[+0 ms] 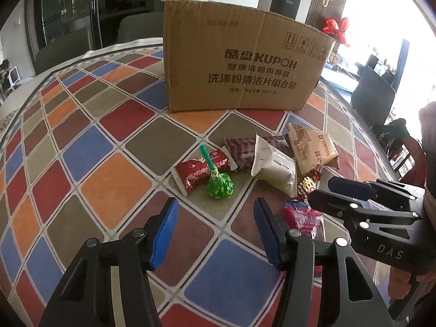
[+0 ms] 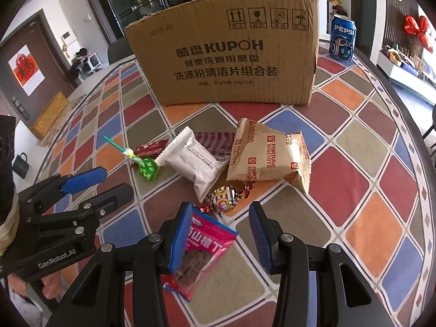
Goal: Organize snacks
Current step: 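Grasp the green lollipop with the left tool while the right tool grasps the gold-wrapped candy, then carry both snacks over the cardboard box and open both tools to drop them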
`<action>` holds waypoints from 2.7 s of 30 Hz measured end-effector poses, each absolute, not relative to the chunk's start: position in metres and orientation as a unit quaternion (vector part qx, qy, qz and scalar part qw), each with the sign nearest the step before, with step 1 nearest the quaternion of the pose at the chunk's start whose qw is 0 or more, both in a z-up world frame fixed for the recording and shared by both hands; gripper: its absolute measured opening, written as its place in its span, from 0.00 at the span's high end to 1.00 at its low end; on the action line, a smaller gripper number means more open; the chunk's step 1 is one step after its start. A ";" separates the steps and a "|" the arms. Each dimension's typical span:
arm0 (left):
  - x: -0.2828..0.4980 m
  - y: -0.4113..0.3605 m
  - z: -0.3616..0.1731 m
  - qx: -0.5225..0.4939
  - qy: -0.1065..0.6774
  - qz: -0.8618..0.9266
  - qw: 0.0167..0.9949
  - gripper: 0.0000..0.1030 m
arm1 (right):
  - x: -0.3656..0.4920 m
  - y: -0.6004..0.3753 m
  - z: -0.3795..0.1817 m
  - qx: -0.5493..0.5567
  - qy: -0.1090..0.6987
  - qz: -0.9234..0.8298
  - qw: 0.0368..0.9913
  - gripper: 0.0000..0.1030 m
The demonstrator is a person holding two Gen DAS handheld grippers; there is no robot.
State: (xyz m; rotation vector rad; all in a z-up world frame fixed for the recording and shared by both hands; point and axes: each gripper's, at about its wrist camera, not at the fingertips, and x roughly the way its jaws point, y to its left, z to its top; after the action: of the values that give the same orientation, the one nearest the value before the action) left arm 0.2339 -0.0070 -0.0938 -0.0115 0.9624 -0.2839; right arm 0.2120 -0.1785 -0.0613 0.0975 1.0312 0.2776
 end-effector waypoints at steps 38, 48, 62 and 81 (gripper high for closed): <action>0.262 -0.017 -0.116 -0.033 0.484 -0.147 0.862 0.75 | 0.240 -0.178 -0.085 0.081 0.498 0.155 0.850 0.74; 0.244 -0.021 -0.104 -0.039 0.479 -0.149 0.864 0.75 | 0.228 -0.184 -0.077 0.084 0.493 0.159 0.851 0.82; 0.223 -0.030 -0.080 -0.034 0.457 -0.155 0.875 0.75 | 0.206 -0.192 -0.056 0.085 0.464 0.154 0.868 0.82; 0.226 -0.032 -0.012 -0.017 0.386 -0.161 0.908 0.75 | 0.202 -0.190 0.001 0.088 0.395 0.175 0.897 0.82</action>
State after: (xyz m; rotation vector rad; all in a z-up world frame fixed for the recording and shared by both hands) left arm 0.2263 -0.0322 -0.0117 -0.0348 0.7958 -0.3314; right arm 0.2022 -0.1898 0.0012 0.1821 0.8185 0.3628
